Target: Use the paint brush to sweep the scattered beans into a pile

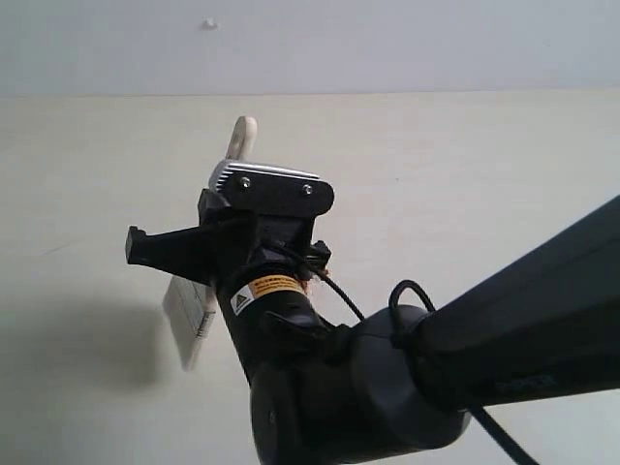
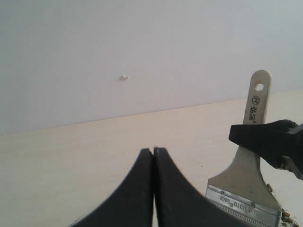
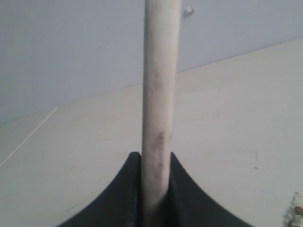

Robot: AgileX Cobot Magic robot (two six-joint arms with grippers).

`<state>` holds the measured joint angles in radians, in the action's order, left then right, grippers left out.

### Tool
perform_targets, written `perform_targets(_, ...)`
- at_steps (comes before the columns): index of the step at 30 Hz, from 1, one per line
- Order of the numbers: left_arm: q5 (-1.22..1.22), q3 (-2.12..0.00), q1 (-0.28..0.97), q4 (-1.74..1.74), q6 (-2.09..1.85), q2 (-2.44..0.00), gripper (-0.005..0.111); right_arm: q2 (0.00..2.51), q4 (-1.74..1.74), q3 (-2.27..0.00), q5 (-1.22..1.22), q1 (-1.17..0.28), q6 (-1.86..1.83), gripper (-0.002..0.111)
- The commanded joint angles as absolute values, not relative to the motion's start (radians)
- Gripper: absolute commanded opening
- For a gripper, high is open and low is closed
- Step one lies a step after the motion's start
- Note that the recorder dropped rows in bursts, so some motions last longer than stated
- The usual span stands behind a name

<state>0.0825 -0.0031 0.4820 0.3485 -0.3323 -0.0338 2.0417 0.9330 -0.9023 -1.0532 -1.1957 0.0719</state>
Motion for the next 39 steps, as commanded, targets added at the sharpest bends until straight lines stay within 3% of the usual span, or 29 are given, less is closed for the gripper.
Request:
perform_targets(1,0.088,0.0,0.487,0.345,-0.336,-0.028,0.0,2.039,0.996,-0.896,-1.048,-1.171,0.049,0.0)
perform_targets(10,0.088,0.0,0.487,0.345,-0.336,-0.028,0.0,2.039,1.023,-0.896,-0.915,-1.102,0.046,0.0)
perform_targets(29,0.088,0.0,0.487,0.345,-0.336,-0.028,0.0,2.009,1.208,-0.896,-0.991,-1.091,-0.198,0.0)
perform_targets(39,0.088,0.0,0.487,0.345,-0.336,-0.028,0.0,1.939,1.14,-0.896,-0.989,-1.093,-0.217,0.0)
